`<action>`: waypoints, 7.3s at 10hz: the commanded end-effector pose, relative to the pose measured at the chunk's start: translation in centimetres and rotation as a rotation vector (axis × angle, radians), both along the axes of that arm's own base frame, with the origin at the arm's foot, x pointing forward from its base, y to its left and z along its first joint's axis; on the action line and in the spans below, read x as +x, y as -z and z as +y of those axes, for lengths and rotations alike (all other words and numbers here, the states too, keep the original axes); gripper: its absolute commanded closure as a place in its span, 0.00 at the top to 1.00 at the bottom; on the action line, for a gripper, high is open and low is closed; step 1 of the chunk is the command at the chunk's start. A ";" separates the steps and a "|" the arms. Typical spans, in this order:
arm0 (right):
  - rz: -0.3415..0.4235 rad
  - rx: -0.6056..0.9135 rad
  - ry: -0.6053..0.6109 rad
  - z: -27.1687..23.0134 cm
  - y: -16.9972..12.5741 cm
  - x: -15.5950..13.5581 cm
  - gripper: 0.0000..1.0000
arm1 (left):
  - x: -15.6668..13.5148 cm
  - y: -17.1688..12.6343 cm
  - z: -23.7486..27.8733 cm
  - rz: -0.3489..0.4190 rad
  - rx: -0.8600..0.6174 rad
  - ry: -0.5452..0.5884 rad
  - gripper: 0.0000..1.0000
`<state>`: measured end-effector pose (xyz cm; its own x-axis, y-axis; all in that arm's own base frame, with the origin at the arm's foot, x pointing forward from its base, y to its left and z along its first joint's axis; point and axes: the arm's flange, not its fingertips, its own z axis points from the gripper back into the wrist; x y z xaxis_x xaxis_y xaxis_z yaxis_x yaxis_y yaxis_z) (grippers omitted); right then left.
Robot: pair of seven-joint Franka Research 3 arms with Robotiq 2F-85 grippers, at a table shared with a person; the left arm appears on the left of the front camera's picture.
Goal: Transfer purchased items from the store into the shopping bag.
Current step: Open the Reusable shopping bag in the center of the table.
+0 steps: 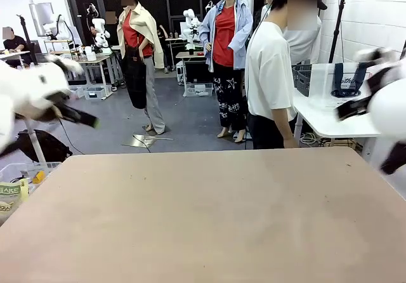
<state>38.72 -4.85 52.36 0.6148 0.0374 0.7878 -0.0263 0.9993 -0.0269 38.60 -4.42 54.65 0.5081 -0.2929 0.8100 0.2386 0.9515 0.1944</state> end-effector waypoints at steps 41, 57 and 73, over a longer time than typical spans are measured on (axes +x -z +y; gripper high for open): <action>0.132 0.279 0.401 -19.3 8.4 -4.8 1.00 | -4.9 2.4 22.5 0.136 -0.327 -0.342 1.00; 0.132 0.279 0.401 -19.3 8.4 -4.8 1.00 | -4.9 2.4 22.5 0.136 -0.327 -0.342 1.00; 0.094 0.126 -0.275 3.7 -7.5 -5.8 1.00 | 8.7 -10.0 -3.9 0.160 -0.074 0.234 1.00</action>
<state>32.45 -2.40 60.14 0.6519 0.0516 0.7565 -0.2030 0.9731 0.1086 44.33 -8.09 64.46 0.5417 -0.3436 0.7671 0.4055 0.9062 0.1196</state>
